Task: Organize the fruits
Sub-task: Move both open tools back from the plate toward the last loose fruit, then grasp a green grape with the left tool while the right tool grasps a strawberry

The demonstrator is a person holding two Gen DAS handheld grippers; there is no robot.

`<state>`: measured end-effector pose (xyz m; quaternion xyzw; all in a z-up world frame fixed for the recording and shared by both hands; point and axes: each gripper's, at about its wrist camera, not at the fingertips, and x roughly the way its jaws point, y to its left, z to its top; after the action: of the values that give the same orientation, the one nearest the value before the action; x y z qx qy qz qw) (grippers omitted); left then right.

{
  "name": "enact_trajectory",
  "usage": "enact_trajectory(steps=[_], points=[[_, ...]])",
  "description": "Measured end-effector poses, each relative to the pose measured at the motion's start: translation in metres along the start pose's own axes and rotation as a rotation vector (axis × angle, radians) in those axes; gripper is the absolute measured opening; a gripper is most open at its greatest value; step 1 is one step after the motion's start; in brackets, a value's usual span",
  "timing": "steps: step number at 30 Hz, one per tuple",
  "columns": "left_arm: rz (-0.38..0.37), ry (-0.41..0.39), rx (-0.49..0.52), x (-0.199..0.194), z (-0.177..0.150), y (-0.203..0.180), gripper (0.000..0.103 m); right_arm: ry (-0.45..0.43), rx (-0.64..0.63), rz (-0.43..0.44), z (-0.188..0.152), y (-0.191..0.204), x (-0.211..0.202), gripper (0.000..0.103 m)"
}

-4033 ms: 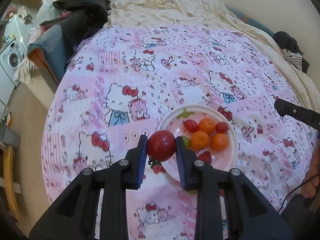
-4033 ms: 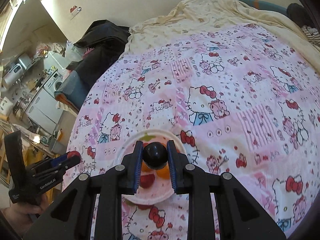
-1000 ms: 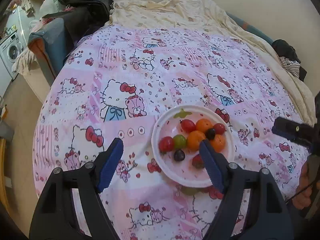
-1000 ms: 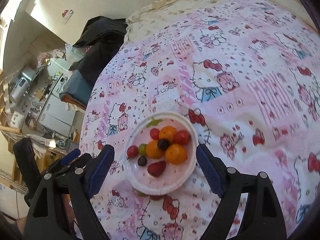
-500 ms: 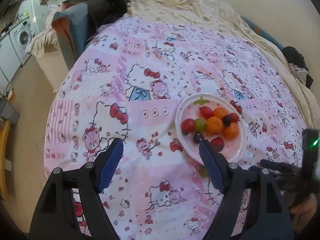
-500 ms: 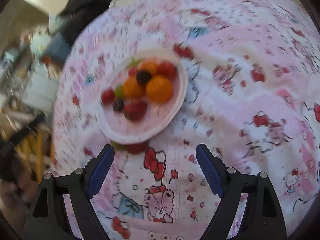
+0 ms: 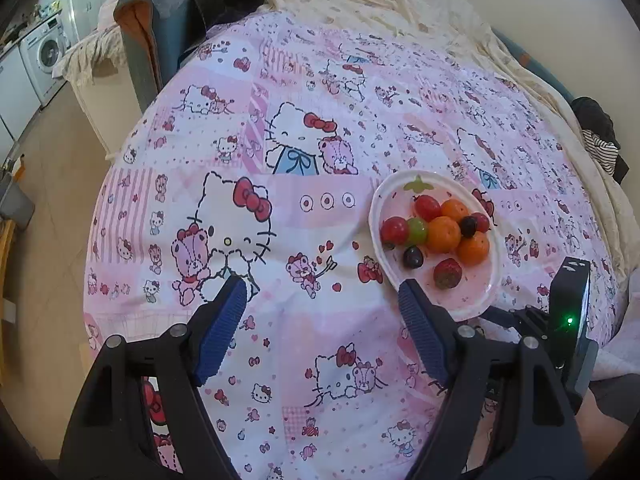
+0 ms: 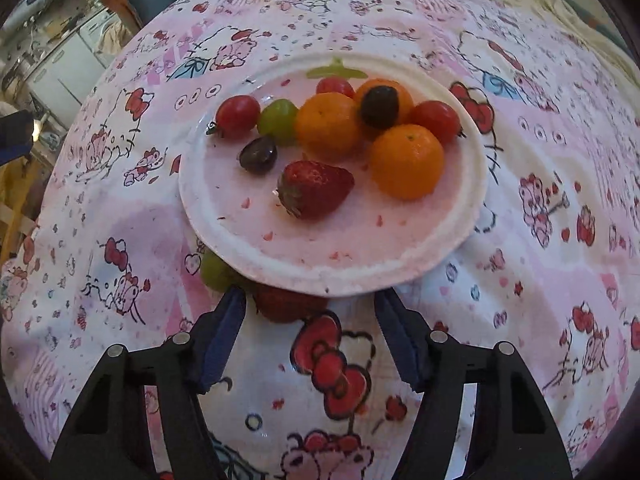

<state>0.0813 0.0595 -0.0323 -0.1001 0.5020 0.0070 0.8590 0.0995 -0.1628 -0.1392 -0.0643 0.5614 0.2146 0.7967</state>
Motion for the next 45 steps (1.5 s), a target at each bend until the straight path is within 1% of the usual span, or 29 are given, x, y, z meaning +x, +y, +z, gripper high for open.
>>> enact_trajectory(steps=[2,3,4,5,6,7,12,16,21,23,27,29,31,34,36,38,40,41,43,45], points=[[0.0,0.006,-0.001,0.001,0.0,0.0,0.076,-0.019,-0.009,-0.01,0.001,0.004,0.001,0.069],[0.002,0.008,0.001,0.002,-0.001,-0.001,0.076,-0.025,-0.011,-0.017,0.001,0.006,0.001,0.067],[0.003,0.009,0.003,0.003,-0.001,-0.002,0.076,-0.03,-0.011,-0.024,0.001,0.006,0.002,0.061],[0.003,0.009,0.006,0.003,0.0,-0.003,0.076,-0.032,-0.011,-0.02,0.001,0.007,0.002,0.058],[0.003,0.008,0.008,0.003,0.0,-0.004,0.076,-0.028,-0.019,-0.016,0.001,0.008,0.002,0.051],[0.003,0.008,0.012,0.003,-0.001,-0.005,0.076,-0.021,-0.027,-0.016,0.0,0.008,0.002,0.047],[0.002,0.012,0.016,0.004,-0.001,-0.008,0.076,-0.012,-0.019,-0.014,-0.001,0.005,0.002,0.039],[0.011,0.013,0.028,0.006,-0.002,-0.01,0.076,-0.004,-0.026,0.008,-0.001,0.008,0.002,0.038],[0.01,0.036,0.045,0.012,-0.005,-0.013,0.076,0.004,0.015,0.05,-0.007,0.004,-0.012,0.037],[0.011,0.061,0.076,0.02,-0.01,-0.02,0.076,0.005,0.043,0.071,-0.011,0.001,-0.024,0.037],[-0.028,0.143,0.191,0.043,-0.03,-0.049,0.075,-0.026,0.074,0.084,-0.018,-0.009,-0.048,0.037],[-0.037,0.168,0.262,0.055,-0.041,-0.067,0.071,-0.014,0.085,0.079,-0.02,-0.016,-0.049,0.037],[-0.043,0.179,0.339,0.066,-0.049,-0.084,0.06,0.01,0.142,0.105,-0.023,-0.027,-0.046,0.037],[-0.069,0.189,0.407,0.079,-0.053,-0.105,0.052,0.006,0.211,0.118,-0.026,-0.043,-0.05,0.04],[-0.09,0.196,0.428,0.084,-0.055,-0.114,0.051,-0.012,0.254,0.133,-0.026,-0.054,-0.056,0.04],[-0.094,0.2,0.463,0.092,-0.056,-0.124,0.047,-0.024,0.279,0.14,-0.027,-0.06,-0.06,0.04],[-0.079,0.201,0.485,0.099,-0.057,-0.129,0.033,-0.036,0.297,0.146,-0.027,-0.065,-0.063,0.04],[-0.073,0.207,0.49,0.102,-0.056,-0.13,0.032,-0.04,0.301,0.149,-0.027,-0.066,-0.064,0.04],[-0.069,0.204,0.484,0.105,-0.054,-0.128,0.025,-0.047,0.296,0.149,-0.027,-0.067,-0.066,0.04],[-0.087,0.206,0.474,0.105,-0.053,-0.124,0.023,-0.05,0.294,0.151,-0.026,-0.067,-0.067,0.04]])
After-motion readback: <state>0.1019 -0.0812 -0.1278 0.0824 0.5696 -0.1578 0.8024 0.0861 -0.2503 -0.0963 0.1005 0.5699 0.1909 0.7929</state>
